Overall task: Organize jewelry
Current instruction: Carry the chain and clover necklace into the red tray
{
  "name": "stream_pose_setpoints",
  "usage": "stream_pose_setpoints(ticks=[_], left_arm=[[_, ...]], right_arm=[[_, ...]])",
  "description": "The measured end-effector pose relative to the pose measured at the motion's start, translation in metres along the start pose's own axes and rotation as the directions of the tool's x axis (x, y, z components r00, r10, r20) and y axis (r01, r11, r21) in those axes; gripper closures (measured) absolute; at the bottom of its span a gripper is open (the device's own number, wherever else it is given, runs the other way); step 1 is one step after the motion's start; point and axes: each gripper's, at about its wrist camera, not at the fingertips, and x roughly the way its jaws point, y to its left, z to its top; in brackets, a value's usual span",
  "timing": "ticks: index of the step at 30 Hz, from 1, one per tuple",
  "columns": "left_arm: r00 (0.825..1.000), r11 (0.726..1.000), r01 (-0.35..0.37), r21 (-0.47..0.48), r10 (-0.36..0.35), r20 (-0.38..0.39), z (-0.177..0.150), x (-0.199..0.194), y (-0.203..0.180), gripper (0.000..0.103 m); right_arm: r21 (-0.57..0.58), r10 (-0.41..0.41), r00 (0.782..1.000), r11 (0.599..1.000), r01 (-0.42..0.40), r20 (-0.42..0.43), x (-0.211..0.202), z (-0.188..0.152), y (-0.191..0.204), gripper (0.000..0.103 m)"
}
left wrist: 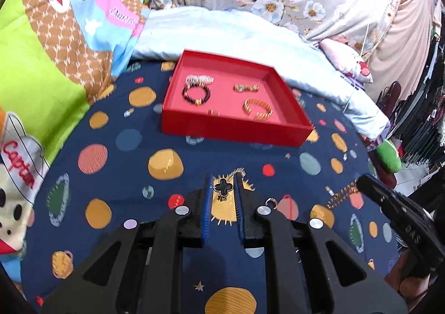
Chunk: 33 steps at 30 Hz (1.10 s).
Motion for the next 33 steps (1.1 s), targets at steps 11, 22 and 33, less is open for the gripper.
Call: stream_pose_setpoints(ticks=[11,22,33], left_arm=[[0.995,0.997,0.02,0.07,-0.027,0.093,0.053,-0.03,-0.007,0.089],[0.978,0.992,0.008,0.126,-0.034,0.206,0.137,-0.027,-0.018,0.089],[0.987,0.995,-0.023,0.096,0.007,0.163,0.174,0.048,-0.014,0.089]], right_arm=[[-0.037,0.053,0.996,0.998,-0.051,0.076,-0.002,0.061,0.003,0.099],[-0.06,0.109,0.993,0.993,-0.107,0.048,0.06,0.126,0.004,0.099],[-0.038,0.107,0.994,0.993,-0.108,-0.02,0.134,0.144,0.001,0.099]])
